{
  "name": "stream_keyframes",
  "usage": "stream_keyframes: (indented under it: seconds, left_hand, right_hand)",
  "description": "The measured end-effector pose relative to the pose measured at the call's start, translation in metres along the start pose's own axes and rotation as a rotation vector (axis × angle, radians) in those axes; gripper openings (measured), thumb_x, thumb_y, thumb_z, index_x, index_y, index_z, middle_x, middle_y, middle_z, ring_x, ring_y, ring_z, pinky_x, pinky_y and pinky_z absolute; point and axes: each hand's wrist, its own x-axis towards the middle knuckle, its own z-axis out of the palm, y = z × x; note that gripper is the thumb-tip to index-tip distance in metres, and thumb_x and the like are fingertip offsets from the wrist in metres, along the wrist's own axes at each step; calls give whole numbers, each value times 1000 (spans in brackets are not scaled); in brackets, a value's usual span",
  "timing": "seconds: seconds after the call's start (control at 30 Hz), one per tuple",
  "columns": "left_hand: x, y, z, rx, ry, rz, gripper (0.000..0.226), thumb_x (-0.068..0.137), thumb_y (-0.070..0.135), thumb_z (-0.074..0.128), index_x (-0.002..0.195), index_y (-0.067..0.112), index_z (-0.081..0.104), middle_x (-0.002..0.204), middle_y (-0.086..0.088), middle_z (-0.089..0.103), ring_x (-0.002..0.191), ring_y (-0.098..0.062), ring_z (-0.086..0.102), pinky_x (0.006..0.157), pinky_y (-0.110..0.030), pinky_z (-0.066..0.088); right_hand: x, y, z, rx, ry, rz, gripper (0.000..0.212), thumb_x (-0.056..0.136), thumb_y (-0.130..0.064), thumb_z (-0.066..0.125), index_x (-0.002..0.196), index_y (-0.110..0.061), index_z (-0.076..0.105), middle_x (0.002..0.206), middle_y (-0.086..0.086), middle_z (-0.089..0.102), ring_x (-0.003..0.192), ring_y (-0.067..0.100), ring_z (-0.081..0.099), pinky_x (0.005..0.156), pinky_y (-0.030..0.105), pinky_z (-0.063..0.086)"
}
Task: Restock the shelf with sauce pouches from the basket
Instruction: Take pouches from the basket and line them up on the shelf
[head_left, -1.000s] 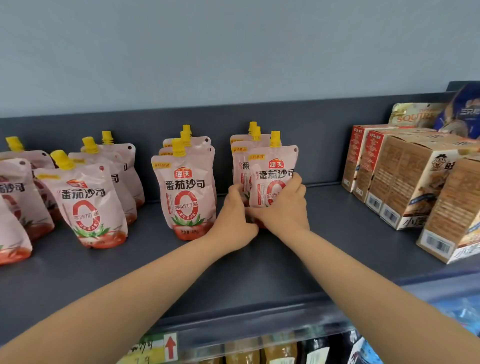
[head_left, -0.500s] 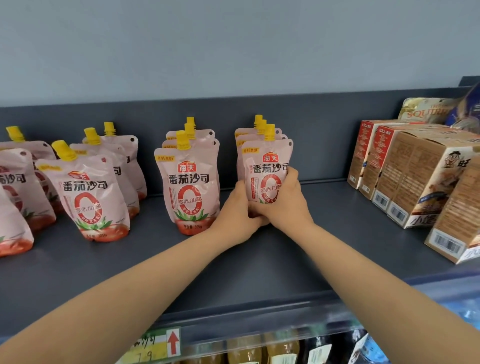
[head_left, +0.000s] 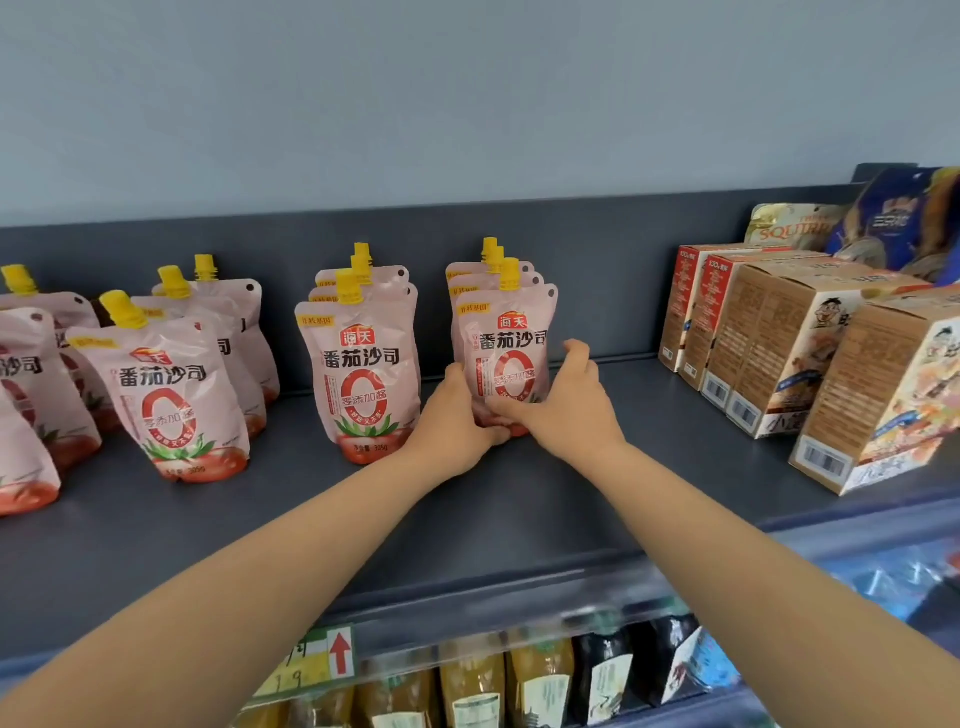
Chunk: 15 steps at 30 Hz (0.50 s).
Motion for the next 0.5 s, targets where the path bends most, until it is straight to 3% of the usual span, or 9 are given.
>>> stream_keyframes:
  seconds: [0.17, 0.23, 0.33, 0.5]
  left_hand:
    - [-17, 5, -5, 23, 0, -34, 78, 66, 17, 85, 128, 8, 37, 126, -7, 52, 114, -21, 54, 87, -26, 43]
    - [-30, 11, -11, 22, 28, -32, 85, 64, 19, 86, 131, 7, 35, 131, -10, 49, 120, -25, 50, 94, -31, 44]
    - [-52, 24, -22, 93, 26, -20, 105, 66, 25, 86, 145, 3, 20, 144, -15, 35, 135, -31, 34, 108, -37, 32]
    - [-95, 36, -29, 135, 39, 79, 91, 69, 41, 81, 137, 3, 33, 134, -17, 40, 125, -34, 39, 103, -44, 38]
  right_hand:
    - [-44, -4, -37, -260, 128, -6, 87, 76, -55, 70, 140, -12, 29, 137, 11, 42, 126, 31, 43, 98, 44, 44]
    - [-68, -5, -52, -358, 169, 9, 79, 81, -54, 66, 139, -13, 31, 135, 11, 43, 124, 31, 44, 98, 45, 44]
    - [-109, -7, -73, -477, 249, 41, 80, 84, -54, 62, 144, -14, 27, 140, 11, 41, 128, 32, 40, 100, 45, 42]
    - [-184, -3, -95, -550, 285, 159, 78, 87, -51, 59, 145, -11, 26, 141, 13, 37, 130, 33, 37, 102, 46, 40]
